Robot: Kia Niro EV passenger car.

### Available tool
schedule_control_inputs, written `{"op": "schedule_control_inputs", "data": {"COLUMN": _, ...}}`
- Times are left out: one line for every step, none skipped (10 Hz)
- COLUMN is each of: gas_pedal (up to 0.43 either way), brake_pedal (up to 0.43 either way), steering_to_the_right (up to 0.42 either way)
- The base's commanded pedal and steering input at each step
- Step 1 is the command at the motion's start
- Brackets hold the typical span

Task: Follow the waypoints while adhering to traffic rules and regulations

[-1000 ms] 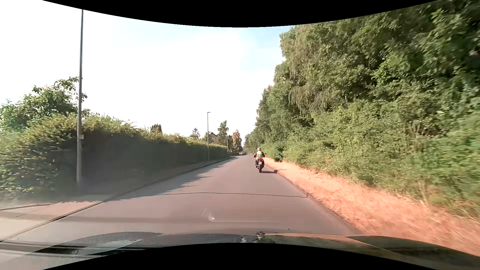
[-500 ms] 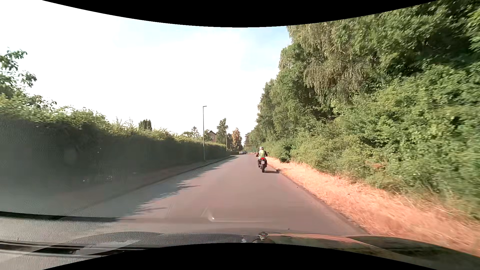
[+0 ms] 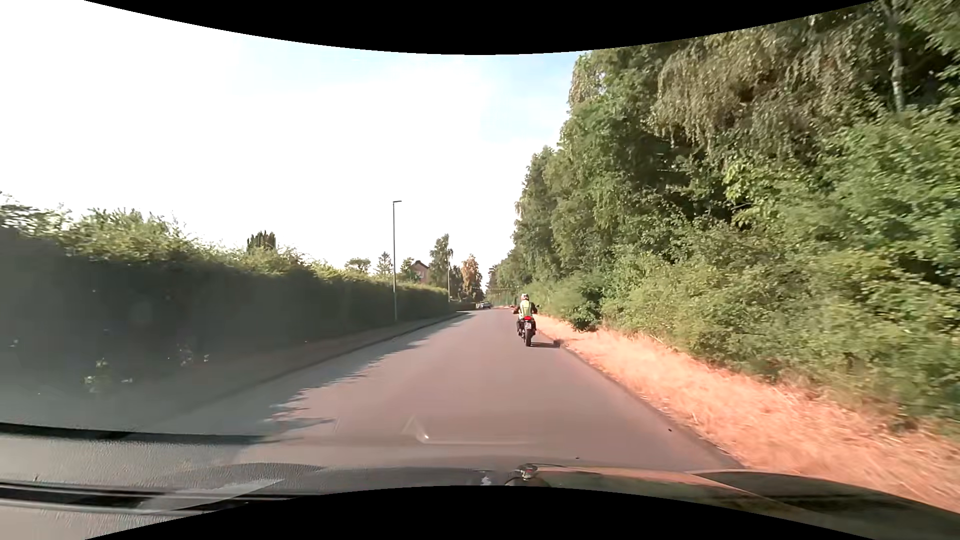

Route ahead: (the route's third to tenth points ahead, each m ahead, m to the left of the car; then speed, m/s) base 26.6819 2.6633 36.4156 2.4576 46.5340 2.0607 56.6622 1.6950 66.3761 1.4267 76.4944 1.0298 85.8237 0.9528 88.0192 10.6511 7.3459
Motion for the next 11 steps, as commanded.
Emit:
{"op": "schedule_control_inputs", "data": {"gas_pedal": 0.087, "brake_pedal": 0.0, "steering_to_the_right": 0.002}}
{"op": "schedule_control_inputs", "data": {"gas_pedal": 0.087, "brake_pedal": 0.0, "steering_to_the_right": 0.002}}
{"op": "schedule_control_inputs", "data": {"gas_pedal": 0.098, "brake_pedal": 0.0, "steering_to_the_right": 0.002}}
{"op": "schedule_control_inputs", "data": {"gas_pedal": 0.098, "brake_pedal": 0.0, "steering_to_the_right": 0.002}}
{"op": "schedule_control_inputs", "data": {"gas_pedal": 0.098, "brake_pedal": 0.0, "steering_to_the_right": 0.002}}
{"op": "schedule_control_inputs", "data": {"gas_pedal": 0.098, "brake_pedal": 0.0, "steering_to_the_right": 0.002}}
{"op": "schedule_control_inputs", "data": {"gas_pedal": 0.098, "brake_pedal": 0.0, "steering_to_the_right": 0.002}}
{"op": "schedule_control_inputs", "data": {"gas_pedal": 0.098, "brake_pedal": 0.0, "steering_to_the_right": 0.002}}
{"op": "schedule_control_inputs", "data": {"gas_pedal": 0.11, "brake_pedal": 0.0, "steering_to_the_right": 0.002}}
{"op": "schedule_control_inputs", "data": {"gas_pedal": 0.118, "brake_pedal": 0.0, "steering_to_the_right": 0.002}}
{"op": "schedule_control_inputs", "data": {"gas_pedal": 0.118, "brake_pedal": 0.0, "steering_to_the_right": 0.002}}
